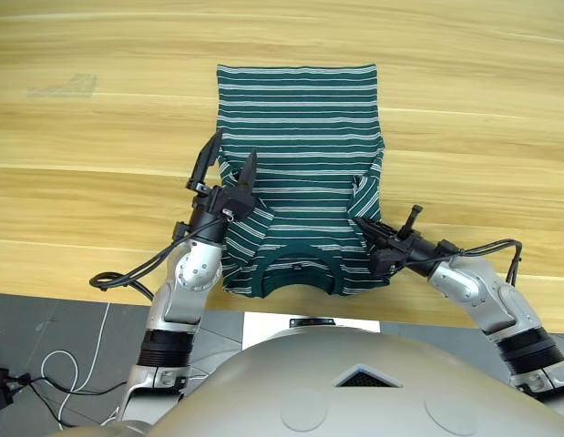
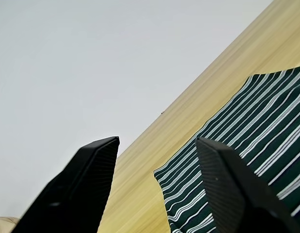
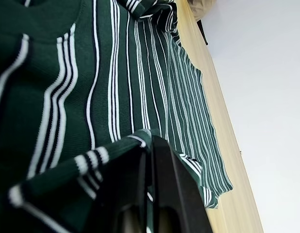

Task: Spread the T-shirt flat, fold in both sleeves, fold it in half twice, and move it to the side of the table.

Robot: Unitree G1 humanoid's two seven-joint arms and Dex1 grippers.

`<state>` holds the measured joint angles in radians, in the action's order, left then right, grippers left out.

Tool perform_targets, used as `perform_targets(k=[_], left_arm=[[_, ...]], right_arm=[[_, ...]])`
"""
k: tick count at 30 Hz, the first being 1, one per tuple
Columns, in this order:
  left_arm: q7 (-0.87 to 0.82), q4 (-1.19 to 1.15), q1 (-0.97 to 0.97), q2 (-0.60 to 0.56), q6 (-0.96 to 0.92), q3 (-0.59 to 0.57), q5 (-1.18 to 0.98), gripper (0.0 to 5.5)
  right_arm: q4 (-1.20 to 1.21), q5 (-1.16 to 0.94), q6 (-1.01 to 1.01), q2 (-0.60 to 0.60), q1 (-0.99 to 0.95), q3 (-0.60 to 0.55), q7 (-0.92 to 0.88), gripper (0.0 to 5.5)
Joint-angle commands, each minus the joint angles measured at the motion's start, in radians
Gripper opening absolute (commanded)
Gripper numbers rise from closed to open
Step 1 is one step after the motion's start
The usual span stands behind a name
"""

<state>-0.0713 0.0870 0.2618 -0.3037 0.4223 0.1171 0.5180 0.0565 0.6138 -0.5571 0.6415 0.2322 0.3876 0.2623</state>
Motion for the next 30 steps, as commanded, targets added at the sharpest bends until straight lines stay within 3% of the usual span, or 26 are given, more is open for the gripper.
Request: perform_targets(k=[1,2,16,19,24,27,30], left_arm=[[-0.005,-0.023,-0.019,-0.007,0.005,0.007,0.004,2.94],[-0.004,-0.026,-0.022,-0.007,0.006,0.008,0.004,2.94],[0.029,-0.11,-0.072,-0.069,0.035,0.015,-0.005,2.94],[0.07,-0.116,-0.087,-0.129,0.094,0.001,-0.044,2.94],[0.082,-0.058,-0.003,-0.288,0.158,-0.162,-0.065,2.94],[0.104,-0.03,0.107,-0.38,0.205,-0.183,0.022,2.94],[0.131,-0.036,0.161,-0.43,0.203,-0.18,0.09,2.94]], right_arm=[[-0.045,0.047,0.002,0.038,0.014,0.032,0.043,0.01],[-0.053,0.053,-0.001,0.039,0.007,0.038,0.045,0.01],[-0.117,0.096,0.0,0.019,-0.07,0.069,-0.006,2.51],[-0.05,0.021,-0.008,0.023,-0.078,0.011,-0.023,2.51],[0.092,-0.189,-0.017,0.071,0.008,-0.233,-0.067,2.51],[0.025,-0.151,-0.037,0.118,0.088,-0.303,-0.091,2.51],[-0.091,-0.091,-0.065,0.14,0.128,-0.296,-0.112,2.51]])
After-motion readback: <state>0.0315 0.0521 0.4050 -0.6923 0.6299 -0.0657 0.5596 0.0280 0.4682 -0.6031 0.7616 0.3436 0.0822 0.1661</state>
